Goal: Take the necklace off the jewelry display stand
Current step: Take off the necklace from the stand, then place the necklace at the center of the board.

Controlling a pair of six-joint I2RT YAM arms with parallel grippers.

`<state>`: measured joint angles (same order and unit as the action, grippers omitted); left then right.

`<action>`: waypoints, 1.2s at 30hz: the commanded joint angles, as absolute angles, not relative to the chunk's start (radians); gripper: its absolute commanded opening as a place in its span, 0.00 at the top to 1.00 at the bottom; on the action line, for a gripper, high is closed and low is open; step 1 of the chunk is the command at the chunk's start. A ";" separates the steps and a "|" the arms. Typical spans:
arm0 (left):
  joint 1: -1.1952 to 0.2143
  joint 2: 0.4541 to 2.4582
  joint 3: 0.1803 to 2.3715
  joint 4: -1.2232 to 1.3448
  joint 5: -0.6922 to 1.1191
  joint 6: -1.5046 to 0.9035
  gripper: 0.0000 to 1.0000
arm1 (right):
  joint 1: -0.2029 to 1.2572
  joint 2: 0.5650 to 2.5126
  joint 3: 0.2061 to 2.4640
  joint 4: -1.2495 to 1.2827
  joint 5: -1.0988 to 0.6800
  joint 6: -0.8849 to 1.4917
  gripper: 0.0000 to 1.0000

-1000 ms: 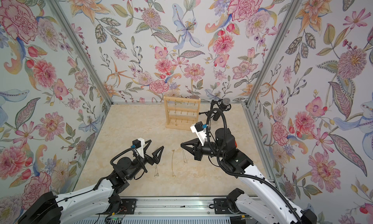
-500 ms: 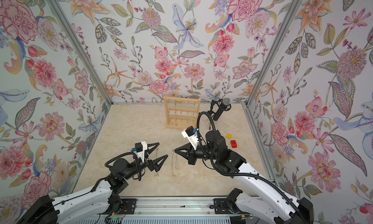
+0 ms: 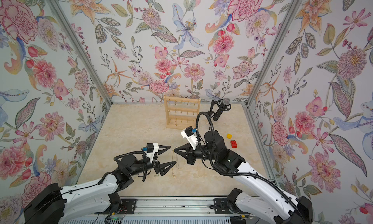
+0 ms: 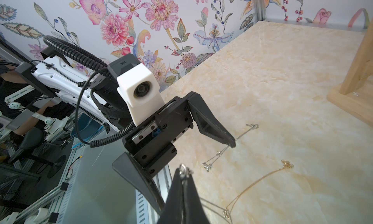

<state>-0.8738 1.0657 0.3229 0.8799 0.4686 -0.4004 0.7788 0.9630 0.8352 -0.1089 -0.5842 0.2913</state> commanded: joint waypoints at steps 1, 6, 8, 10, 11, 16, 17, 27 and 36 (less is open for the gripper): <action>-0.907 1.110 0.386 0.832 0.488 -0.338 0.05 | 0.785 0.953 0.837 -0.101 -0.572 0.273 1.00; -0.915 1.204 0.437 0.799 0.486 -0.345 0.15 | 0.783 0.931 0.833 -0.103 -0.554 0.278 1.00; -0.923 1.232 0.446 0.802 0.489 -0.350 0.18 | 0.779 0.919 0.831 -0.103 -0.546 0.279 1.00; -0.932 1.256 0.453 0.805 0.485 -0.354 0.21 | 0.772 0.909 0.827 -0.103 -0.543 0.281 1.00; -0.935 1.272 0.458 0.805 0.486 -0.359 0.22 | 0.769 0.901 0.826 -0.103 -0.545 0.285 1.00; -0.942 1.331 0.468 0.825 0.487 -0.380 0.25 | 0.749 0.873 0.821 -0.108 -0.549 0.291 1.00; -0.943 1.344 0.469 0.833 0.490 -0.385 0.26 | 0.745 0.868 0.820 -0.109 -0.552 0.291 1.00; -0.958 1.399 0.486 0.861 0.493 -0.404 0.47 | 0.723 0.846 0.804 -0.117 -0.563 0.299 1.00; -0.972 1.411 0.489 0.868 0.485 -0.409 0.77 | 0.718 0.847 0.796 -0.120 -0.560 0.301 1.00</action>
